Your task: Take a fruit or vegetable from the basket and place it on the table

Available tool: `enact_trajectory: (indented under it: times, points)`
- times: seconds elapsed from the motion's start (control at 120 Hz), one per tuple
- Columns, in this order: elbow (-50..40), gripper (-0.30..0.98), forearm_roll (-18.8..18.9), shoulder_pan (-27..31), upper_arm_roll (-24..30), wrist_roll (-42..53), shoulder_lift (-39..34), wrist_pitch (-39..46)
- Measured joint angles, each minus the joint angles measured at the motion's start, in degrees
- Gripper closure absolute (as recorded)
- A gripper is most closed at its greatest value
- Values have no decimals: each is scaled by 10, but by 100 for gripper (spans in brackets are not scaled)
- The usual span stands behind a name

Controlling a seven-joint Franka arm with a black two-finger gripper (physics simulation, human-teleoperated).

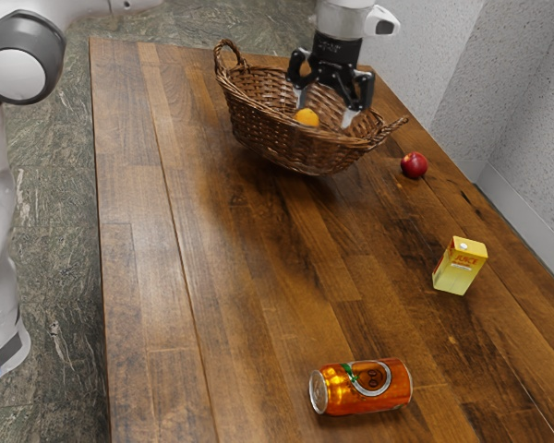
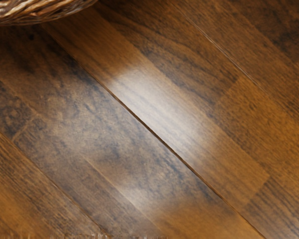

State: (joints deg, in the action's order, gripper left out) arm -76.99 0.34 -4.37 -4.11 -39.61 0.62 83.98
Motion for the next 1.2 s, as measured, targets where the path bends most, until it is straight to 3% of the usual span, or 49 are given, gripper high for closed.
enact_trajectory:
  times: [0.25,0.358,0.45,0.608,0.817,1.067,1.2]
  points:
    - [2,0,5,-19,-6,-343,-39,-51]
    - [2,0,9,-68,-94,-452,-58,-85]
    - [3,0,10,-35,-191,-517,-63,-103]
    - [20,0,12,1,-231,-589,-20,-108]
    - [92,0,8,16,-210,-638,78,-45]
    - [82,0,-35,70,-204,-671,120,17]
    - [87,0,-53,130,-204,-668,141,33]
